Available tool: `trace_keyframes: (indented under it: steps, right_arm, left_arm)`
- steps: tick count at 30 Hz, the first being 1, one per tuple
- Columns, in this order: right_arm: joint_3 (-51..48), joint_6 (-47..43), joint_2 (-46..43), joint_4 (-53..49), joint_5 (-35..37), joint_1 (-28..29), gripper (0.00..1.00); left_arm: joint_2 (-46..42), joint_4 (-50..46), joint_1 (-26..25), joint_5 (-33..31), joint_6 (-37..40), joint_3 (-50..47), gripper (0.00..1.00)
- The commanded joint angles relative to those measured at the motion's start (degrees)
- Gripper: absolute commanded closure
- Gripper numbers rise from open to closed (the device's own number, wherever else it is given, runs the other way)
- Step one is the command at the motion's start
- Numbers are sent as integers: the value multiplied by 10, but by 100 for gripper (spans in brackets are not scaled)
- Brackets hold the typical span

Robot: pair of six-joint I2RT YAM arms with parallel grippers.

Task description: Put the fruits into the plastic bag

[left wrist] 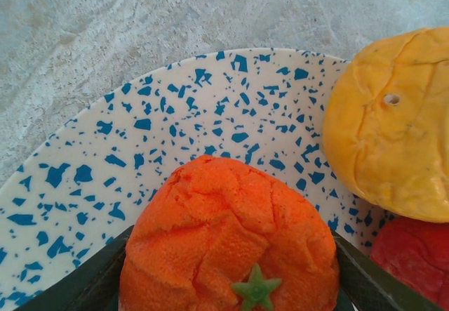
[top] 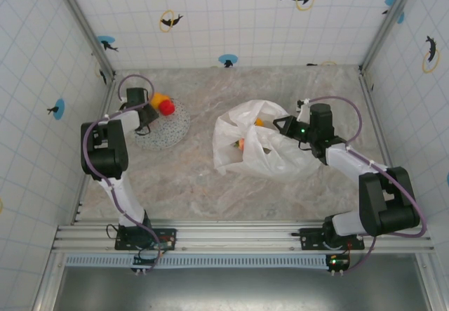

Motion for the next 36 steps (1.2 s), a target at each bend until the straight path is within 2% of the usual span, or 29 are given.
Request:
trace_keyframes:
  steps: [1,6,12,15,18,27,30,36]
  right_arm:
    - [-7,-8,2,-1,3,-1,100]
    - [-3,-5,3,0,2,0,100]
    - [8,-4,14,0,2,2,100]
    - [17,-5,24,1,-1,6,100]
    - [18,-5,25,2,4,7,100]
    - [18,-3,24,1,9,9,100]
    - [18,-1,23,2,11,11,100]
    - [18,-2,17,-3,14,15,100]
  left_arm:
    - [-55,23,5,-11,-4,-27,41]
    - [-142,44,5,20,-30,-95,42]
    - [-279,75,-2,124,-69,-203,43]
    - [-331,60,-25,174,-67,-226,43]
    - [-374,35,-69,207,-54,-237,43]
    - [-457,-2,-264,280,-27,-276,43]
    - [-457,6,-323,310,-21,-281,43]
    - [-421,13,-402,328,14,-265,43]
